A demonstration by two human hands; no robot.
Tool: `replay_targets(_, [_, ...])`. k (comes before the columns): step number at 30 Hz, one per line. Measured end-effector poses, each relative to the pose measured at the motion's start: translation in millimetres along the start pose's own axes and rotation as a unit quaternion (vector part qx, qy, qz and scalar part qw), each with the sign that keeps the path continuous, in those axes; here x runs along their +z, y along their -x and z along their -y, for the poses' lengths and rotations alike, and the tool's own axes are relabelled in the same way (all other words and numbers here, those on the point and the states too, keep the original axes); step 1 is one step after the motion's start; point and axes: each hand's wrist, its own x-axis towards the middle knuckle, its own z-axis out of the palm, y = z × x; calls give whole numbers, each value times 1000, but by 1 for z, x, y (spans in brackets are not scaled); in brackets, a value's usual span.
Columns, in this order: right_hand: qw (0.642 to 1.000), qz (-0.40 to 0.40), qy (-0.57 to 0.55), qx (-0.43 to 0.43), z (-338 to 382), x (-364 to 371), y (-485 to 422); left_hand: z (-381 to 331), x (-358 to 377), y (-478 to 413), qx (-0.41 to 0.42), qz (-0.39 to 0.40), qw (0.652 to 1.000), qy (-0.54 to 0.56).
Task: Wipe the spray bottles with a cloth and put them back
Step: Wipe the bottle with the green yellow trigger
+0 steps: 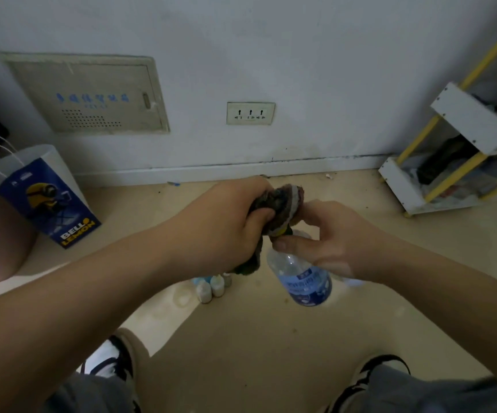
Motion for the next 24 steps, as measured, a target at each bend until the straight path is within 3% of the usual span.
replay_targets(4, [1000, -14, -19, -2, -2, 9, 2, 3, 4, 0, 10, -63, 998, -2])
replay_targets(8, [996, -71, -52, -9, 2, 17, 5, 1, -2, -5, -42, -102, 994, 12])
replay_targets(16, [999, -43, 16, -4, 15, 15, 5, 0, -24, -5, -79, 9, 997, -6])
replay_targets(21, [994, -49, 96, -18, 13, 16, 2, -5, -16, -2, -139, -29, 980, 140])
replay_targets(24, [997, -59, 45, -26, 16, 21, 5, -10, -11, -2, -108, -55, 988, 98])
